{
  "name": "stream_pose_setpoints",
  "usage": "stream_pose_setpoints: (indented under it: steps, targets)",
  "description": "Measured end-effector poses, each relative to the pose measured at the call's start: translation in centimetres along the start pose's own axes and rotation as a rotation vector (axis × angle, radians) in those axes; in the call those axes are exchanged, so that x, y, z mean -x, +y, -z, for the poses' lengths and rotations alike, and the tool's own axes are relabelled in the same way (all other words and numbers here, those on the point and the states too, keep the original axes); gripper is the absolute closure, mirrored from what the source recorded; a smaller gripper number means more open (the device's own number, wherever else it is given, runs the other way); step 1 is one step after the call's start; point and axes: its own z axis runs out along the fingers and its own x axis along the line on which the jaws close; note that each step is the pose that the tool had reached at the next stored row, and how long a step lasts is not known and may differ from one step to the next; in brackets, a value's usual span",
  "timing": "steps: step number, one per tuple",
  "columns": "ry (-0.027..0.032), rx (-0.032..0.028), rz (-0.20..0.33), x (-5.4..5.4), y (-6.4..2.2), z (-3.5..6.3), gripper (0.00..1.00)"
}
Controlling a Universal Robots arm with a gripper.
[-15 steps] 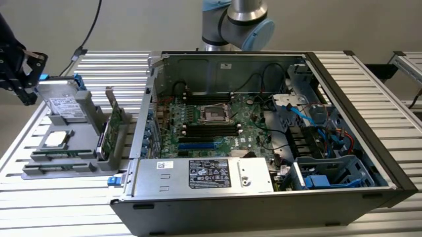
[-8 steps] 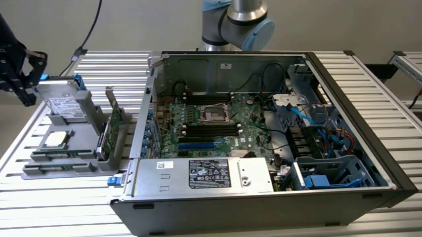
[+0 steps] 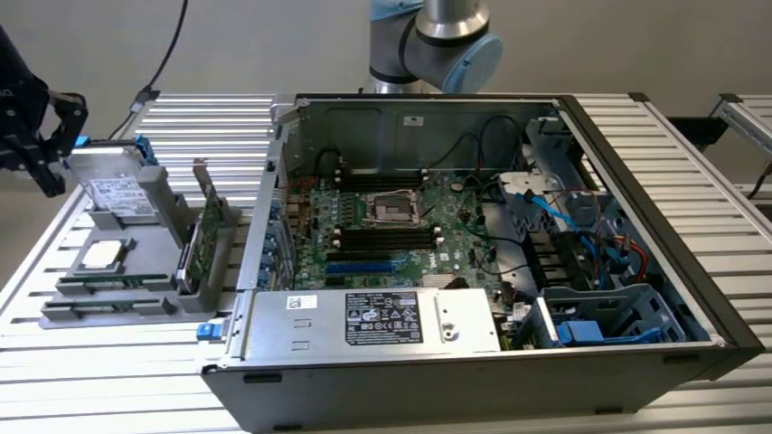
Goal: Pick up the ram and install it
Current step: 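Pick up the ram and move it above insertion slot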
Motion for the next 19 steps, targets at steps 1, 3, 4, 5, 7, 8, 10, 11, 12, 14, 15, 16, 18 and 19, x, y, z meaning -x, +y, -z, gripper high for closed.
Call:
stream_pose_setpoints:
  steps: [1,3,4,5,7,8,10,11,12,14,15,16,18,19]
  targets:
    - [0.0009,-0.0006,0.017,0.0,0.0,-0.02,0.9]
    - [0.0026,-0.0018,0.054,0.0,0.0,-0.06,0.9]
    - [0.0035,-0.0023,0.072,0.0,0.0,-0.09,0.9]
    - [0.0044,-0.0029,0.09,0.0,-0.01,-0.1,0.9]
    - [0.0063,-0.0041,0.128,0.0,-0.01,-0.15,0.9]
    - [0.0072,-0.0047,0.145,0.0,-0.01,-0.16,0.9]
    - [0.009,-0.0059,0.181,0.01,-0.01,-0.2,0.9]
    - [0.01,-0.0064,0.2,0.01,-0.01,-0.22,0.9]
    - [0.0108,-0.007,0.218,0.01,-0.01,-0.24,0.9]
    - [0.0127,-0.0082,0.255,0.01,-0.01,-0.29,0.9]
    - [0.0136,-0.0088,0.272,0.01,-0.01,-0.3,0.9]
    - [0.0146,-0.0094,0.291,0.01,-0.02,-0.32,0.9]
    - [0.0162,-0.0106,0.328,0.01,-0.02,-0.37,0.9]
    - [0.0172,-0.0112,0.346,0.01,-0.02,-0.39,0.9]
